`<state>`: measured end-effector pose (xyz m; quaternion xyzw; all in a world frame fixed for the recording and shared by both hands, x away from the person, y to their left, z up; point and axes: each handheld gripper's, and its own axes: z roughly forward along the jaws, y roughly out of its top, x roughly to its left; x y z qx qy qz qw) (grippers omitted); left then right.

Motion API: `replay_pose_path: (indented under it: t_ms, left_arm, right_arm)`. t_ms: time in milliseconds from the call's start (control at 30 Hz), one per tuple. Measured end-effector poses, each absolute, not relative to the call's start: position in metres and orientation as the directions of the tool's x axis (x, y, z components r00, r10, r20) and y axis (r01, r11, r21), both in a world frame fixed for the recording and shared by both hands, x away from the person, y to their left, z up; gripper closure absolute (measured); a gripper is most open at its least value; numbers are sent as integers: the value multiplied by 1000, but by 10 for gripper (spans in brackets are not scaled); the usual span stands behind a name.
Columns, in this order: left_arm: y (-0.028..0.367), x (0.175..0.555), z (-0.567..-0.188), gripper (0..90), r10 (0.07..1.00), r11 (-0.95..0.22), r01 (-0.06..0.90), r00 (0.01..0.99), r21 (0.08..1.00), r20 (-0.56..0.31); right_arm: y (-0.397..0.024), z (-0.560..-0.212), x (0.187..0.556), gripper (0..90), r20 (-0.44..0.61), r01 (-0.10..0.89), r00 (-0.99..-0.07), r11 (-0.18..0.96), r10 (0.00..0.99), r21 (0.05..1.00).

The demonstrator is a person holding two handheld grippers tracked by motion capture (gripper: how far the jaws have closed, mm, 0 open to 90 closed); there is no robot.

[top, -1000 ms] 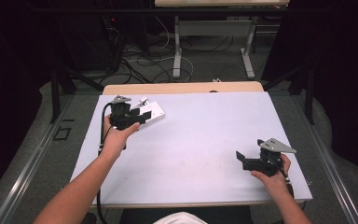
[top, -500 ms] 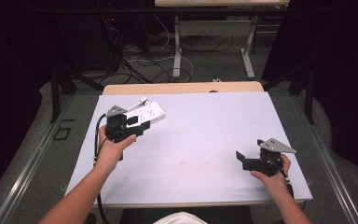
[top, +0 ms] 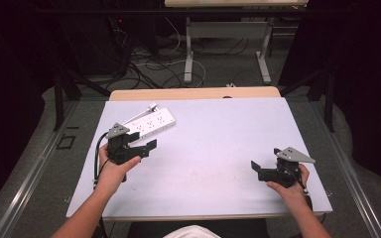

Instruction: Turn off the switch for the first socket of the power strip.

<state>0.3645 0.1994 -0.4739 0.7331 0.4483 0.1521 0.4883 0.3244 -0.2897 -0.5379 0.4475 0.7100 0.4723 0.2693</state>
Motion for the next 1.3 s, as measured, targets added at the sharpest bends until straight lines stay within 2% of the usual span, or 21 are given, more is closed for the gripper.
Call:
replay_pose_path:
  t_ms: [100, 300, 600, 1300]
  left_arm:
    - [202, 361, -478, 139, 805, -114, 512, 550, 852, -223]
    - [208, 356, -491, 1, 805, -117, 521, 549, 845, -227]
    - [212, 348, -511, 1, 822, -174, 516, 545, 838, -165]
    - [221, 355, -544, 36, 824, -103, 585, 503, 804, -260]
  right_arm:
    - [-289, -538, 325, 0, 39, 376, -454, 152, 890, 914]
    - [-289, -538, 324, 0, 48, 387, -451, 146, 891, 911]
    - [-289, -538, 324, 0, 37, 376, -455, 154, 890, 914]
    - [-288, -538, 324, 0, 40, 382, -464, 159, 885, 911]
